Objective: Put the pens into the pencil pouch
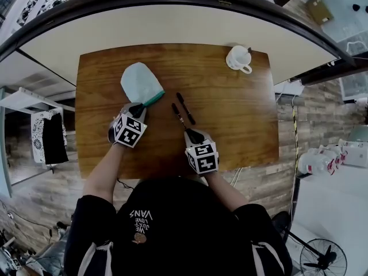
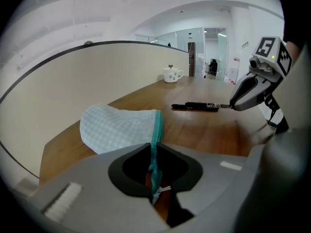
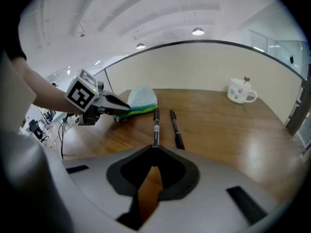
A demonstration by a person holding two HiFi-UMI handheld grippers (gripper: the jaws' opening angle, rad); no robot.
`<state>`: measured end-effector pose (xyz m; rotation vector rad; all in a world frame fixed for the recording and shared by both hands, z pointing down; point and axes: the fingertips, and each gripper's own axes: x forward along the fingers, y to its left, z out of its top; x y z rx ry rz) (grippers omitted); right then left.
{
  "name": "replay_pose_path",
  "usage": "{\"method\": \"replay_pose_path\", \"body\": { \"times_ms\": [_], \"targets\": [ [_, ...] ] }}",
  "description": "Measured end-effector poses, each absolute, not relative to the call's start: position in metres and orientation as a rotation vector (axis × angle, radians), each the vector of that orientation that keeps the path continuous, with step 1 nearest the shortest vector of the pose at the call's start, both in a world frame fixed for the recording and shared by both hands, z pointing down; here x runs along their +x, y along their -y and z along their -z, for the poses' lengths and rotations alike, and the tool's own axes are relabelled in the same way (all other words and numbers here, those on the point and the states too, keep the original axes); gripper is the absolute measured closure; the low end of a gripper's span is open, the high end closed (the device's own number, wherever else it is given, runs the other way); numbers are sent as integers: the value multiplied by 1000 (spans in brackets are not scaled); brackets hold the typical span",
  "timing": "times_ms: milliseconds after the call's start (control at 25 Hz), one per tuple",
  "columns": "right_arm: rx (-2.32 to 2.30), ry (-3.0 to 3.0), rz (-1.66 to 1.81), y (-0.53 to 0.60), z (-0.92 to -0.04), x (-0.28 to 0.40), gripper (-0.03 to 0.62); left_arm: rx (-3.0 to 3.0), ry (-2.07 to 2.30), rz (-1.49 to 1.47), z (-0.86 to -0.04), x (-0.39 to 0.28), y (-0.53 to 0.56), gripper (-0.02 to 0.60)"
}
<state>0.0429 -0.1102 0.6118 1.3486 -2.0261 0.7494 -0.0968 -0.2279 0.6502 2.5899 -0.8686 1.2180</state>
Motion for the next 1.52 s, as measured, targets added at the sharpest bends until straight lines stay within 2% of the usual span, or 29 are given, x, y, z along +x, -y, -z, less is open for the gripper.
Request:
{"method": "replay_pose_path", "body": {
  "times_ms": [360, 1520],
  "targets": [
    [1277, 2093, -730, 107, -602, 33, 551, 2621, 903, -993, -614, -88, 223, 537],
    [1078, 2274, -594, 146, -573, -28, 551, 2742, 837, -721, -564, -46, 150, 537]
  ]
}}
